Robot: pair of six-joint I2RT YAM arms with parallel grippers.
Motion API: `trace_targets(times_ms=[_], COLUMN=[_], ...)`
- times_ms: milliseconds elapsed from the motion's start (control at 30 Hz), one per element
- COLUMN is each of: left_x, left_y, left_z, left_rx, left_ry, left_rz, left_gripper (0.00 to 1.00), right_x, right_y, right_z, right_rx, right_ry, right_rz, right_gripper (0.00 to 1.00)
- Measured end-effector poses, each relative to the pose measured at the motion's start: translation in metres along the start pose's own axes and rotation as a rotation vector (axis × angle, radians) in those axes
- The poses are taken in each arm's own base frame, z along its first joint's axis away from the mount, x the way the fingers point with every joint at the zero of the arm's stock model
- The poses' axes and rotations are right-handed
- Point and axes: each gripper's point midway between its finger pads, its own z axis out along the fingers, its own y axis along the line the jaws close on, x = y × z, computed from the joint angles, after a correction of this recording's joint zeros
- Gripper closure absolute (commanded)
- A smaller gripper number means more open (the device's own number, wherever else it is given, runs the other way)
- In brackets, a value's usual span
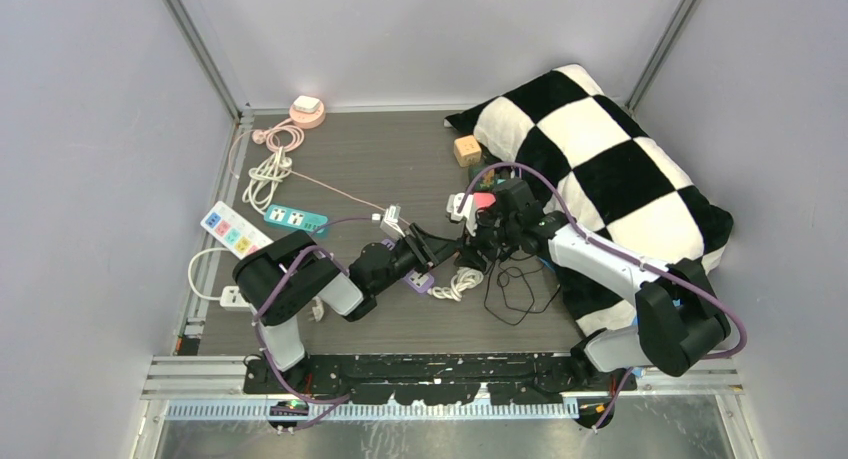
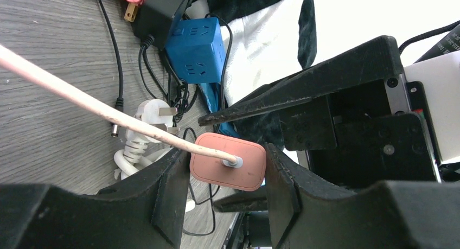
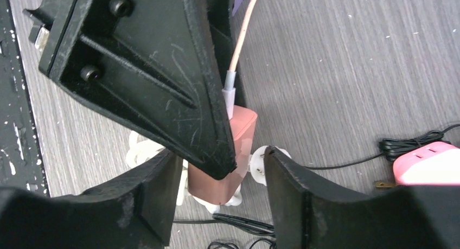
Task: Pull the plug off the socket
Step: Remove the plug from the socket, then place the plug at the center of the board.
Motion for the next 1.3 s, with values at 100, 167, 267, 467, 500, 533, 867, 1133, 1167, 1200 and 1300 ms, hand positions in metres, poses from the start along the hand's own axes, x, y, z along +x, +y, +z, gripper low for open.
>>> trace_targets(times_ms=[100,167,267,467,500,533,867,1133,1167,1200,1300], left_x=[0.000,-0.001,-0.001,-0.002,-0.002,-0.002,0.005,0.016,0.017,0.018,0.019], left_y=[0.000,0.000,0.003,0.004,0.005,0.006,-0.011,-0.030,-0.032,-0.034,-0.039], left_z=[0.000,0.000,0.000,-0.001,-0.003,-0.004,-0.025,-0.048,-0.051,-0.055,-0.066], left_rx=[0.000,-0.002,-0.017,-0.018,-0.022,-0.024,0.037,0.129,0.139,0.151,0.169], left_ry=[0.000,-0.005,-0.006,-0.009,-0.010,-0.009,0.031,0.101,0.107,0.113,0.127], left_rz=[0.000,-0.002,-0.018,-0.011,-0.013,-0.010,0.076,0.198,0.212,0.232,0.288], left_gripper=[0.77,0.70,0.53,0.01,0.00,0.00,0.00,0.00,0.00,0.00,0.00], right_x=[-0.002,-0.002,-0.002,-0.003,-0.003,-0.004,-0.008,-0.019,-0.020,-0.022,-0.030], right_y=[-0.004,-0.003,-0.005,-0.005,-0.004,-0.003,-0.019,-0.040,-0.043,-0.047,-0.062], right_z=[0.000,0.001,0.000,-0.003,-0.005,-0.005,-0.026,-0.052,-0.055,-0.060,-0.076], right_rx=[0.018,0.017,0.033,0.040,0.033,0.030,0.038,0.101,0.110,0.124,0.182], right_ry=[-0.006,-0.007,-0.001,-0.003,-0.006,-0.007,-0.037,-0.073,-0.075,-0.079,-0.102], right_rz=[-0.001,0.003,0.000,0.008,0.017,0.017,0.076,0.139,0.154,0.170,0.227], right_gripper=[0.59,0.68,0.80,0.97,0.99,0.99,0.99,0.99,0.99,0.99,0.99])
